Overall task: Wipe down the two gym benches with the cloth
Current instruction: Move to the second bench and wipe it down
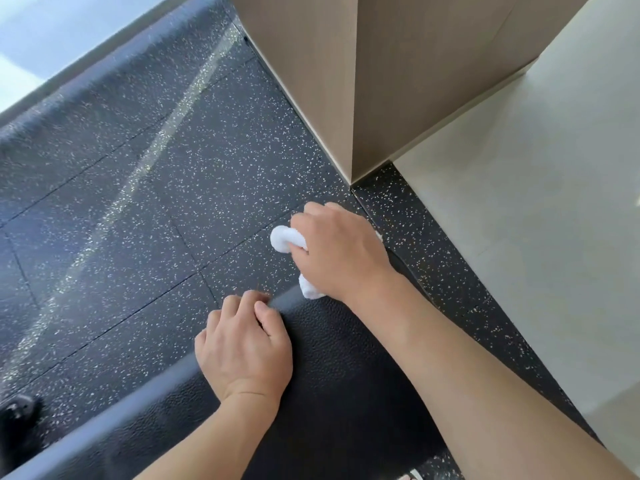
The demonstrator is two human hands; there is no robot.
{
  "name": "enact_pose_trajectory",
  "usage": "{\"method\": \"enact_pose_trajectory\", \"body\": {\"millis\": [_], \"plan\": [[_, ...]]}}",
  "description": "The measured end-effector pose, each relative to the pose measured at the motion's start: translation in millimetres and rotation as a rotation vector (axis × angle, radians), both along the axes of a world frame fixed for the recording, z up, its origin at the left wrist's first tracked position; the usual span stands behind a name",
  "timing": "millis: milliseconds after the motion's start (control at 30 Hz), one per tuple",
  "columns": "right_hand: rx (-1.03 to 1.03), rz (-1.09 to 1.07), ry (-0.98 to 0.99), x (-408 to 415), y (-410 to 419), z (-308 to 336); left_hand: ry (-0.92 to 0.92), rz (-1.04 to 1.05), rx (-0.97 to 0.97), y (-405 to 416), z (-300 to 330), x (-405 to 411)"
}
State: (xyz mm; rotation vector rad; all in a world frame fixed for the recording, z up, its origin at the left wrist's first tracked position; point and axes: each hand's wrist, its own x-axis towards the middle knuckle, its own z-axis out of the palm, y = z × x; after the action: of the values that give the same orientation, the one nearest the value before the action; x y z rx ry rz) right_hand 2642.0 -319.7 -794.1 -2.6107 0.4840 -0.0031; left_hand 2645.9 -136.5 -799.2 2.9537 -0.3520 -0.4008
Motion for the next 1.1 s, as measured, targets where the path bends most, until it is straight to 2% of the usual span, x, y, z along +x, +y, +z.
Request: {"method": "enact_pose_trajectory", "body": {"millis": [133, 233, 300, 433, 533, 667, 900, 1100], "plan": [[-0.009, 0.07, -0.234, -74.7, 14.4, 5.1, -0.006, -0.004, 0.003, -1.0, 1.4, 0.0], [-0.033, 0.08, -0.299, -135.5, 14.2, -5.2, -0.028, -0.01, -0.005, -1.4, 1.1, -0.2], [-0.049, 0.042, -0.321, -144.0, 9.1, -10.6, -0.034, -0.007, -0.002, -1.4, 0.8, 0.6], [-0.091, -0.111, -0.332, -110.8, 6.0, -11.5, -0.029, -0.004, -0.001, -0.9, 1.4, 0.2], [-0.065, -0.204, -0.248, -73.3, -4.5, -7.9, -0.034, 0.011, -0.003, -0.8, 2.5, 0.6], [-0.113, -0.144, -0.115, -38.7, -8.2, -4.5, -0.038, 0.013, -0.022, -0.8, 2.8, -0.5], [-0.152, -0.093, 0.053, -31.0, -7.7, 3.2, 0.014, 0.015, -0.014, 2.0, 4.5, -0.6], [-0.244, -0.076, 0.267, -18.5, 0.6, 12.3, 0.075, -0.014, -0.185, 9.6, 14.4, 2.9]]}}
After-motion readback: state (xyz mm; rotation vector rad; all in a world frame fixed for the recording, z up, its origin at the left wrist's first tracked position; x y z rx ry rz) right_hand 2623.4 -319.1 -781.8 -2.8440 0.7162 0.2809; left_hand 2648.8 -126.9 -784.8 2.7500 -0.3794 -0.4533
